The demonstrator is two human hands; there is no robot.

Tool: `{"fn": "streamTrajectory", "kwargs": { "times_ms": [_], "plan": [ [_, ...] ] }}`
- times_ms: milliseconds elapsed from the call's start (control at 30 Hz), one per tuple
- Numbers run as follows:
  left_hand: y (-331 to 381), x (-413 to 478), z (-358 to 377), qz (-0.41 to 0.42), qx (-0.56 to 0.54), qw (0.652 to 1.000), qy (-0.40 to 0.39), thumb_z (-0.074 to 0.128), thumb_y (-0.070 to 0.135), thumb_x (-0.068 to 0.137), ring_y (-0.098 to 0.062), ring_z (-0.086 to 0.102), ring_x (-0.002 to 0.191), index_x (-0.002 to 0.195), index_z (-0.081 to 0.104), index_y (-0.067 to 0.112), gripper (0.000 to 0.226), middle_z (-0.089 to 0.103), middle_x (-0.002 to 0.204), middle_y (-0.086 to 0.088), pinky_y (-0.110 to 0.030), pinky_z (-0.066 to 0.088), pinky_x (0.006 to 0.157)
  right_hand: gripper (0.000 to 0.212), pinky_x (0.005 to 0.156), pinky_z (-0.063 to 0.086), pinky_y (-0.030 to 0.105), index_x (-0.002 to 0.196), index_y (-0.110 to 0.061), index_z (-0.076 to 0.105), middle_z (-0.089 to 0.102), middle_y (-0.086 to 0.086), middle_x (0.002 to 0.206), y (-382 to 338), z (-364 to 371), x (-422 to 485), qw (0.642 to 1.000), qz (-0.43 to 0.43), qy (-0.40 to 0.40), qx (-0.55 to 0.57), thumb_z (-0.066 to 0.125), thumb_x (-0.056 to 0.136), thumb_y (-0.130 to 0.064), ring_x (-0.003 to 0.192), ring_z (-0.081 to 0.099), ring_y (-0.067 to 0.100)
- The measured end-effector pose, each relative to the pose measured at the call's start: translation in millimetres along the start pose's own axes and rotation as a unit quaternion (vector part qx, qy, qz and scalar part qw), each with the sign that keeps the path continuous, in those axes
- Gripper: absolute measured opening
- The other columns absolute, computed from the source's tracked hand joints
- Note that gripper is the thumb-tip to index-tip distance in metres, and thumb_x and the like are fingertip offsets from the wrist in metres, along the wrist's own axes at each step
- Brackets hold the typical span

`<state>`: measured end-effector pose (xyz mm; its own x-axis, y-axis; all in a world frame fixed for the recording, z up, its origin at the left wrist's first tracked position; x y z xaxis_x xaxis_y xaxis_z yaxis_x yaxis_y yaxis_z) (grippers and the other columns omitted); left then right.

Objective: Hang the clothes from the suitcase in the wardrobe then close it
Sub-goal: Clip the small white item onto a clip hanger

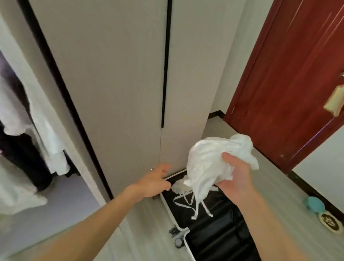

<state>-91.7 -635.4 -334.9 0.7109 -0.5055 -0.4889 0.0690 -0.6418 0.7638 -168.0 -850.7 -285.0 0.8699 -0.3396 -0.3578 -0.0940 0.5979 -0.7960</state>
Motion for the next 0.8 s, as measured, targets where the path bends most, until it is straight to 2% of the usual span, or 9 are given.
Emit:
{"fn": "streamTrajectory", "kwargs": {
  "times_ms": [67,167,233,333,400,500,600,700,800],
  "plan": [
    [-33,-25,0,-0.009,0.036,0.999,-0.017,0.068,0.011,0.080,-0.020,0.046,0.128,0.152,0.027,0.023,0.084,0.046,0.145,-0.008,-0.032,0.043,0.102,0.068,0.092,0.053,0.054,0.140,-0.009,0.049,0.064,0.020,0.128,20,21,-28,1.000,0.001,-0.030,0.003,0.071,0.079,-0.030,0.115,0.063,0.039],
    [-89,-61,-6,-0.002,0.032,0.998,-0.059,0.076,0.035,0.061,-0.018,0.050,0.127,0.153,0.018,0.033,0.109,0.047,0.145,0.004,-0.036,0.047,0.104,0.051,0.095,0.052,0.050,0.138,-0.014,0.052,0.067,0.015,0.126,53,51,-70,0.999,0.000,-0.022,0.038,0.061,0.089,-0.025,0.112,0.067,0.035],
    [-122,-86,-6,0.010,0.023,0.995,-0.099,0.080,0.042,0.058,-0.017,0.052,0.128,0.152,0.019,0.042,0.112,0.049,0.146,0.006,-0.041,0.047,0.106,0.046,0.096,0.051,0.047,0.137,-0.013,0.054,0.068,0.013,0.125,77,72,-98,0.999,0.003,-0.019,0.047,0.057,0.093,-0.026,0.111,0.068,0.032],
    [-151,-138,-16,0.028,0.105,0.982,-0.153,0.078,0.035,0.079,-0.015,0.050,0.130,0.149,0.035,0.034,0.082,0.050,0.144,0.011,-0.034,0.039,0.111,0.045,0.100,0.048,0.047,0.136,-0.013,0.057,0.068,0.012,0.126,116,106,-136,0.999,0.018,0.003,0.051,0.054,0.094,-0.029,0.114,0.066,0.032],
    [-173,-171,-31,0.028,0.124,0.980,-0.154,0.074,0.034,0.085,-0.013,0.060,0.115,0.133,0.055,0.027,0.052,0.062,0.129,0.009,-0.029,0.047,0.099,0.042,0.099,0.049,0.045,0.134,-0.011,0.060,0.067,0.013,0.127,142,132,-161,0.998,0.023,0.013,0.052,0.051,0.096,-0.028,0.116,0.065,0.031],
    [-212,-201,-56,0.026,0.100,0.984,-0.144,0.072,0.034,0.085,-0.003,0.061,0.082,0.105,0.064,0.031,0.022,0.067,0.093,0.016,-0.018,0.048,0.072,0.041,0.096,0.051,0.044,0.131,-0.010,0.063,0.068,0.014,0.125,177,170,-187,0.997,0.051,0.016,0.056,0.052,0.097,-0.030,0.113,0.067,0.031],
    [-248,-226,-85,0.020,0.054,0.990,-0.131,0.069,0.034,0.083,-0.009,0.060,0.073,0.101,0.069,0.026,0.019,0.070,0.089,0.006,-0.022,0.048,0.065,0.037,0.088,0.055,0.042,0.124,-0.010,0.067,0.071,0.014,0.120,208,206,-201,0.995,0.082,0.018,0.047,0.052,0.096,-0.030,0.106,0.070,0.031],
    [-280,-258,-125,0.005,-0.001,0.997,-0.080,0.064,0.023,0.093,-0.003,0.069,0.072,0.114,0.069,0.016,0.023,0.074,0.097,0.003,-0.015,0.047,0.060,0.033,0.081,0.057,0.040,0.104,-0.011,0.078,0.074,0.012,0.110,235,237,-207,0.994,0.095,-0.010,0.045,0.050,0.097,-0.026,0.095,0.074,0.029],
    [-312,-287,-158,-0.024,-0.027,0.998,-0.048,0.063,0.021,0.093,-0.004,0.071,0.071,0.111,0.070,0.015,0.020,0.075,0.095,0.001,-0.019,0.044,0.062,0.032,0.085,0.053,0.043,0.115,-0.010,0.071,0.074,0.012,0.109,262,252,-204,0.992,0.117,-0.014,0.038,0.052,0.096,-0.027,0.093,0.074,0.029]
  ]
}}
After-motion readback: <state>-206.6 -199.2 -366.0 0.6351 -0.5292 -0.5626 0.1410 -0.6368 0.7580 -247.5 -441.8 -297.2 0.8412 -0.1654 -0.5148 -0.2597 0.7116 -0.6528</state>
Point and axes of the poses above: each hand's wrist, its own x-axis towards the middle knuckle, its own z-axis out of the palm, y = z × x, the point moved 6 cm from there along x, towards the middle knuckle
